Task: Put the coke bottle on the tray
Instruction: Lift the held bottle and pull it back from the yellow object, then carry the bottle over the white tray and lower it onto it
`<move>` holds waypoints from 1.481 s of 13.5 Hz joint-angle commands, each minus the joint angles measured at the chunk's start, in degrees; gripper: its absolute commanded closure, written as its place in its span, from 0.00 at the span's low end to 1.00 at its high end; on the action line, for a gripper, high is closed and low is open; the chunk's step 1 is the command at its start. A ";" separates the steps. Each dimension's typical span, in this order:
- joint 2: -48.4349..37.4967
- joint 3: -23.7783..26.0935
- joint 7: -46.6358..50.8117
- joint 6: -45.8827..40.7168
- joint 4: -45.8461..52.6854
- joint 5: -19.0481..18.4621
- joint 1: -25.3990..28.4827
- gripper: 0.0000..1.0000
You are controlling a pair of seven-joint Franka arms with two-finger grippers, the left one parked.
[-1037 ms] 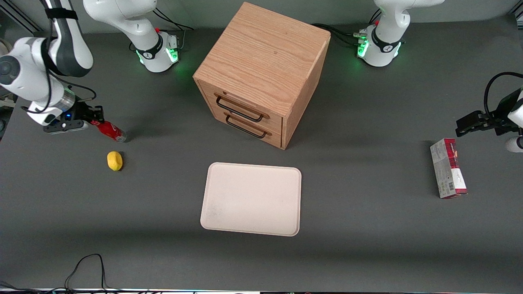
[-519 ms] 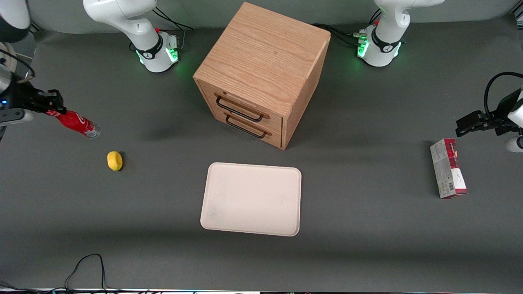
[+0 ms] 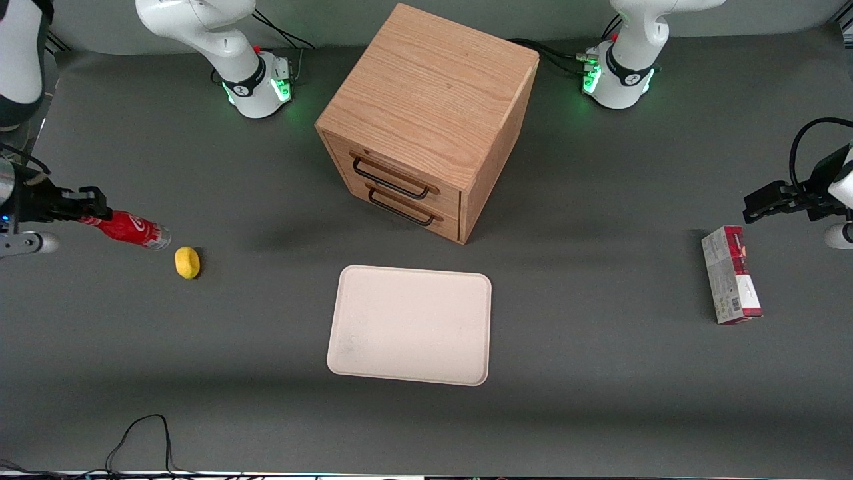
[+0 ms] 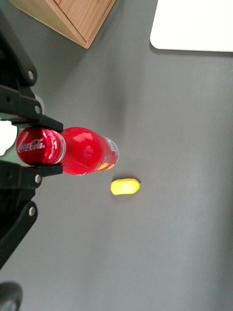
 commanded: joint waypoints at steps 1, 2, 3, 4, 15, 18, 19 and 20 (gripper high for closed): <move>10.79 3.22 6.03 -1.93 12.18 3.17 -0.12 1.00; 15.18 6.10 10.59 -1.93 17.10 3.52 -0.20 1.00; 19.75 8.92 16.29 -1.58 22.28 3.53 -0.21 1.00; 23.88 11.55 22.01 -0.18 26.33 3.53 -0.21 1.00; 40.09 18.79 49.57 28.04 28.31 -0.69 6.65 1.00; 40.36 18.79 49.57 28.48 28.22 -0.78 6.83 1.00; 40.36 18.79 49.57 28.48 28.22 -0.78 6.83 1.00; 40.36 18.79 49.57 28.48 28.22 -0.78 6.74 1.00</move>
